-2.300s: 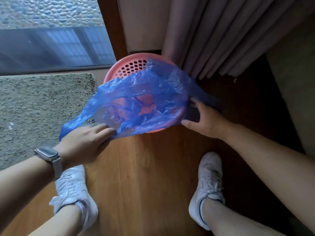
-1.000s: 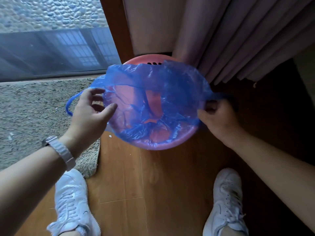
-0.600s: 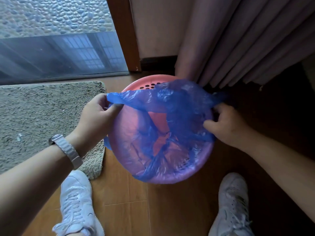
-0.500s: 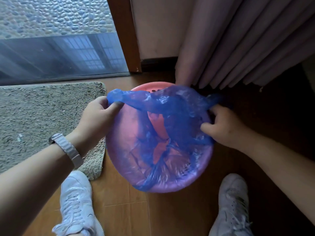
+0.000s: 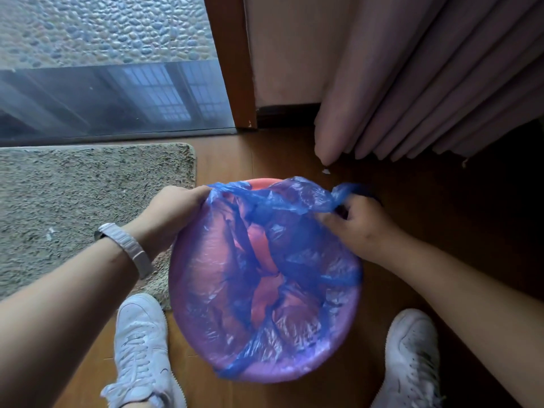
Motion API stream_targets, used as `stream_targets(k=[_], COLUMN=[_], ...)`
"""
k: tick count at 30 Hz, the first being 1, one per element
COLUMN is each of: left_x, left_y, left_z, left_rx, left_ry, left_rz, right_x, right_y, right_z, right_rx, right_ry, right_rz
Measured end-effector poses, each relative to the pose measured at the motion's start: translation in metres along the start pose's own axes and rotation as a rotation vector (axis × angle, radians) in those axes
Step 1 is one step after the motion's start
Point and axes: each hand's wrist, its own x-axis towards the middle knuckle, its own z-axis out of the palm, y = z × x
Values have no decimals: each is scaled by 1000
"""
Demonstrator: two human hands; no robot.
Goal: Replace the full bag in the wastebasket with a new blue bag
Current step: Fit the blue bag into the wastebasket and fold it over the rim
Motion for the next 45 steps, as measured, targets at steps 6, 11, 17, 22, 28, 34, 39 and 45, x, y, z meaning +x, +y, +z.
stream_targets(k=[6, 11, 17, 22, 28, 34, 39, 45], left_x=[2, 6, 2, -12, -33, -41, -26, -25], left_y=[-8, -29, -38, -4, 27, 44, 48, 38], left_z=[-5, -14, -14, -23, 10, 63, 82, 75], left_rx=[-28, -24, -111, 64, 461, 932, 940, 885], left_ry=[-21, 34, -1, 151, -10, -135, -111, -37], left_rz=[14, 75, 98, 456, 921, 1352, 1395, 1254], right_x=[7, 13, -4, -4, -23, -20, -5, -2], right_y=[-12, -5, 3, -1, -12, -9, -7, -22], right_z=[3, 1, -6, -27, -27, 8, 11, 14], right_rx=[143, 162, 296, -84, -238, -128, -72, -52], right_ry=[111, 69, -135, 59, 175, 22, 45, -56], right_rz=[132, 422, 506, 168, -207, -28, 47, 79])
